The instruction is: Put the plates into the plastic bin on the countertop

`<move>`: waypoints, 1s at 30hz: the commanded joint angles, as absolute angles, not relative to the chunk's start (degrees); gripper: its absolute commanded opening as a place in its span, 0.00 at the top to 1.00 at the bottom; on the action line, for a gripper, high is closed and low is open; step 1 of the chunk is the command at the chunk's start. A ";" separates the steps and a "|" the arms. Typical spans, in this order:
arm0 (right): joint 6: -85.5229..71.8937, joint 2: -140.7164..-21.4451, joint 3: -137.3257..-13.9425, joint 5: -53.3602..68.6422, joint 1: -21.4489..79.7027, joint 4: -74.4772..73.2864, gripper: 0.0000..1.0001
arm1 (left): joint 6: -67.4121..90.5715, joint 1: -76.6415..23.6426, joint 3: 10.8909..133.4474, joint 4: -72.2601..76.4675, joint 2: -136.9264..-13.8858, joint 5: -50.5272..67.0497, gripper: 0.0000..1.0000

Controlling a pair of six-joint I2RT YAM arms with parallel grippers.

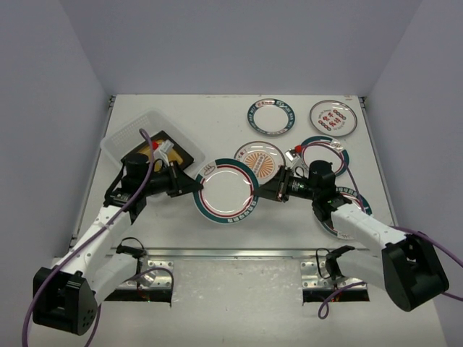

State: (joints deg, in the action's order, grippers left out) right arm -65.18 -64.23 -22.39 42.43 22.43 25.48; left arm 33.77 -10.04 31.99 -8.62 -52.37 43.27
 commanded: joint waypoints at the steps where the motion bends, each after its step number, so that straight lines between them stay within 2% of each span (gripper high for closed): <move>1: -68.03 -63.63 -22.89 43.62 22.20 35.01 0.80 | 40.46 -10.64 32.90 3.28 -49.03 38.81 1.00; 2: -68.04 -63.69 -23.02 43.37 22.11 35.05 0.72 | 41.63 -10.62 33.20 3.95 -48.56 37.36 1.00; 4: -68.11 -63.97 -23.44 42.67 21.90 34.99 0.41 | 44.30 -10.55 34.46 4.86 -47.86 34.14 1.00; 5: -68.26 -64.13 -23.54 42.48 21.66 34.68 0.29 | 44.91 -10.55 35.21 4.32 -47.67 32.29 1.00; 6: -68.29 -64.23 -23.63 42.38 20.92 34.14 0.11 | 45.35 -10.55 36.74 3.44 -47.43 30.37 1.00; 7: -68.13 -64.25 -23.54 42.21 20.32 33.33 0.03 | 45.33 -10.34 37.77 1.31 -47.06 26.66 1.00; 10: -66.80 -62.91 -22.32 40.89 16.15 27.58 0.01 | 44.92 -8.49 43.46 -11.46 -46.55 10.74 1.00; 13: -64.13 -59.56 -20.87 39.94 12.77 22.63 0.01 | 45.09 -2.33 46.36 -17.14 -47.56 3.04 1.00; 18: -56.26 -54.29 -22.07 36.73 11.10 10.99 0.01 | 44.15 10.49 46.89 -18.10 -50.92 0.36 1.00; 25: -46.97 -49.49 -25.09 31.94 8.77 -4.19 0.01 | 42.47 13.21 46.82 -16.96 -61.00 -6.92 1.00; 30: -43.50 -47.23 -24.96 31.52 8.11 -8.06 0.01 | 42.63 15.06 48.13 -15.44 -67.59 -2.93 1.00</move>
